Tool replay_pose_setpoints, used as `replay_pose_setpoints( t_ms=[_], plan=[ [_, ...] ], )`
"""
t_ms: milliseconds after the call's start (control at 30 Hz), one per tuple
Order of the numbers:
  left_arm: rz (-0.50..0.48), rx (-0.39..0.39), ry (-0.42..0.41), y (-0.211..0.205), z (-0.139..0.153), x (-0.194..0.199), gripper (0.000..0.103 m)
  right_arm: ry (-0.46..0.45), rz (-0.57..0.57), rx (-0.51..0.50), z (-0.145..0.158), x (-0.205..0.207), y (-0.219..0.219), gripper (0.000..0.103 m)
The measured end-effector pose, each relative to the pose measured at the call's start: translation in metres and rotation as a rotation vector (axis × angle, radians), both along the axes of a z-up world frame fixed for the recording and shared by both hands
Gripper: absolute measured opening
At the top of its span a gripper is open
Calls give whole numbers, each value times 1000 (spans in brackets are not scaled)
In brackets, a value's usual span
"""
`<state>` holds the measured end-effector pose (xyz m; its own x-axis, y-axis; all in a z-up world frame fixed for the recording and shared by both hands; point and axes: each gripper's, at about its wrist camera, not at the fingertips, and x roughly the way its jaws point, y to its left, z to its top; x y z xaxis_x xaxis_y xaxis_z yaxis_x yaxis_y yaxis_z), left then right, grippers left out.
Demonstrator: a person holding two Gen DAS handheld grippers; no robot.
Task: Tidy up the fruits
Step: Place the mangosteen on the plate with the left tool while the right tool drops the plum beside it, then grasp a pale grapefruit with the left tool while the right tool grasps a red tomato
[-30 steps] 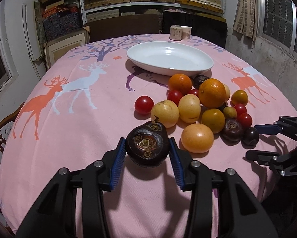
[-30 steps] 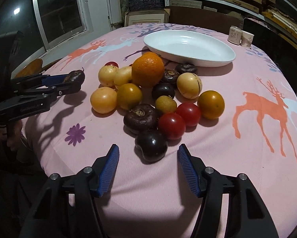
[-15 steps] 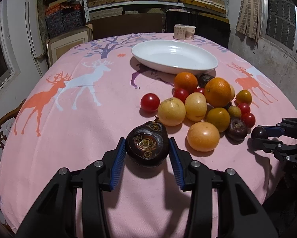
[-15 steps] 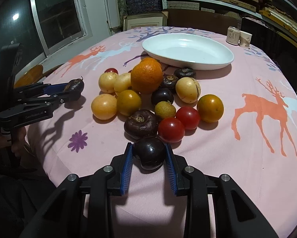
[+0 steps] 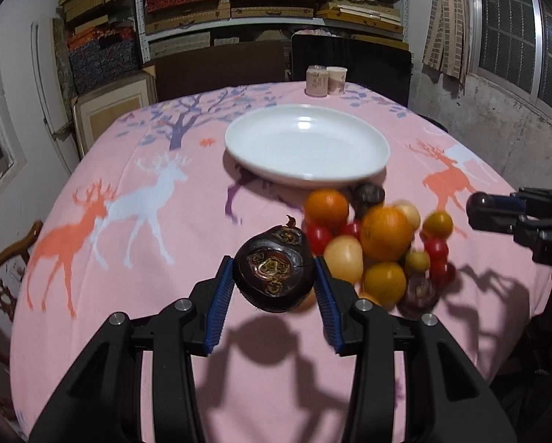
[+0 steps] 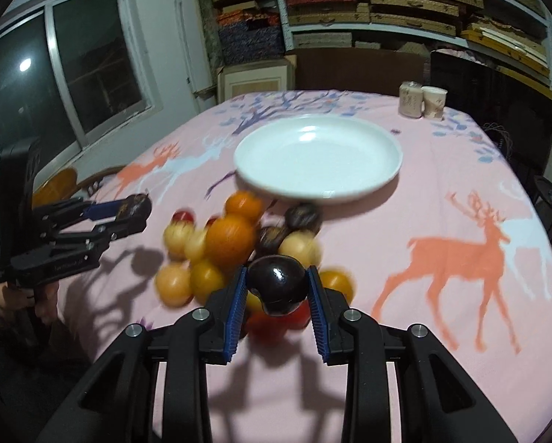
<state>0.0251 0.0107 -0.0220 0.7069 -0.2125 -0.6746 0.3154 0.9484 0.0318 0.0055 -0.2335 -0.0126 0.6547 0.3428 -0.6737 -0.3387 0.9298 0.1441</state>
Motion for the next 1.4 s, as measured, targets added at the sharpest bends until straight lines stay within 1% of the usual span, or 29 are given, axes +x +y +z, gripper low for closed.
replay_pose_setpoints(
  t_ms=[67,133,167,267,367,400,467,567,633,667,700,733,767,800,833,867,900,967,1000,1067,1167,1267,1333,1400],
  plan=[
    [-10,-25,0,-5,14,28,42,-10,-16,20,13,24,-6,32],
    [-14,-29,-10,-13,24,59,42,-25,-25,33,27,58,-11,32],
    [-14,-30,-8,-19,29,80,42,-28,-35,39,31,72,-13,33],
    [-21,-33,14,-38,30,141,42,-23,-63,46,38,130,-16,33],
    [-25,-25,65,-57,17,197,42,21,-81,58,29,190,-17,33],
    [-21,-15,89,-64,9,218,42,42,-85,60,23,208,-16,33],
    [-10,-4,135,-72,-5,247,42,89,-98,55,6,246,-13,33],
    [10,18,202,-79,-24,282,43,138,-107,44,-16,279,-5,34],
    [29,25,240,-78,-34,294,43,155,-106,40,-25,291,0,34],
    [43,23,249,-76,-35,297,44,161,-106,43,-27,294,2,36],
    [51,15,246,-73,-32,297,50,158,-112,53,-26,294,3,44],
    [60,4,235,-68,-28,293,55,135,-119,72,-21,289,3,50],
    [69,-13,210,-63,-20,287,67,112,-116,94,-15,286,0,52],
    [78,-26,180,-57,-12,279,72,90,-108,110,-8,279,-1,56],
    [85,-33,148,-52,-3,270,76,63,-105,104,0,269,-1,58],
    [92,-45,123,-46,7,260,77,35,-107,92,9,258,-1,59],
    [91,-72,110,-40,15,249,79,19,-109,92,16,249,-1,59],
    [80,-119,93,-30,28,223,80,4,-104,110,29,221,-4,62],
    [73,-121,78,-26,33,207,81,4,-107,116,32,210,-6,63],
    [51,-95,42,-19,38,167,81,-7,-125,121,36,172,-10,69],
    [13,-57,-2,-12,33,110,86,-19,-156,89,29,116,-14,71],
    [-35,14,-27,-10,17,53,86,-45,-184,64,15,65,-14,71],
    [-57,46,-33,-9,5,25,86,-62,-202,74,6,36,-15,71],
    [-78,42,-8,-7,-7,2,86,-62,-219,103,-1,17,-17,71]
  ],
)
